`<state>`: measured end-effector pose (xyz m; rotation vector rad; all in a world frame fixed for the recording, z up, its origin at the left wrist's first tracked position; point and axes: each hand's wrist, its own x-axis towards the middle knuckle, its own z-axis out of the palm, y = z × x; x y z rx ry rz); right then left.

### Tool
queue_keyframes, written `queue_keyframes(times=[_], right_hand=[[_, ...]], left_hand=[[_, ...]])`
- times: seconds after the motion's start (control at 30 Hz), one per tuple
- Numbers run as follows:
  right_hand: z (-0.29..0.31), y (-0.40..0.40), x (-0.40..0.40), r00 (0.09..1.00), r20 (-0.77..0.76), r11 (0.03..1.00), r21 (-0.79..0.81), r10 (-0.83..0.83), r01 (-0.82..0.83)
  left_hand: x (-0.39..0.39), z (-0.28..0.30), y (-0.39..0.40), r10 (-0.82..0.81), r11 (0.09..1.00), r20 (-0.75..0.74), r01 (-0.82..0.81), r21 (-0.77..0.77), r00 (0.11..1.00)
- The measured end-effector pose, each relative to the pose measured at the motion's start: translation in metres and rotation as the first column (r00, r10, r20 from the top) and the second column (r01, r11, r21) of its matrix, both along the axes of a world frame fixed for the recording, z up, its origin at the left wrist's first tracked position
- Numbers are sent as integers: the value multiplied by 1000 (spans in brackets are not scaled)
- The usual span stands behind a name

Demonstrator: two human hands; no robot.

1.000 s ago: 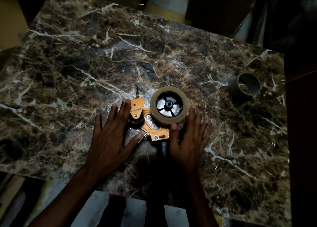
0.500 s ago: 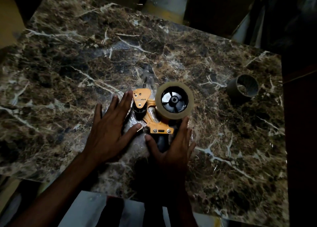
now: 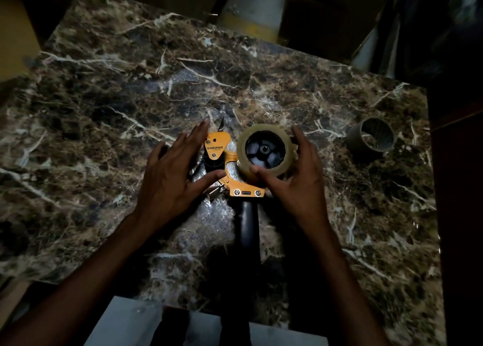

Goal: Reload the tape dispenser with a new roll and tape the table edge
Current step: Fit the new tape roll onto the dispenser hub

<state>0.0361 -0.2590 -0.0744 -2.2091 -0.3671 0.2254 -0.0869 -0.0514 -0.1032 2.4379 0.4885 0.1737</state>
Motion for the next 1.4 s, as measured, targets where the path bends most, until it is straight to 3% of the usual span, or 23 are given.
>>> queue_keyframes(times=[0.1,0.23,0.33,0.5,0.7,0.83,1.23,1.4], right_hand=[[2,-2,12,993,10,989,-99,115,-114],[3,-11,36,960,-37,953,-111,279,-281],[8,-22,55,902,24,897,-126,430,-424],[6,-33,56,838,54,840,-58,542,-540],[-1,-25,49,884,-18,883,-29,468,-468],[3,-33,56,861,-59,863,48,505,-502],[3,-24,63,824,-7,824,-1,567,-567],[5,-34,64,814,-114,822,57,569,-566]], left_hand=[[5,0,2,-1,1000,5,1,7,1000],[6,-3,3,0,999,6,0,32,1000],[6,-4,2,1,999,10,-1,40,1000],[6,-8,1,13,998,47,-15,59,999],[2,-12,-6,45,998,90,-49,51,995],[0,-15,-6,40,998,128,-46,46,991],[-2,-13,-11,74,994,201,-88,60,977],[-5,-12,-11,76,995,221,-88,42,972]])
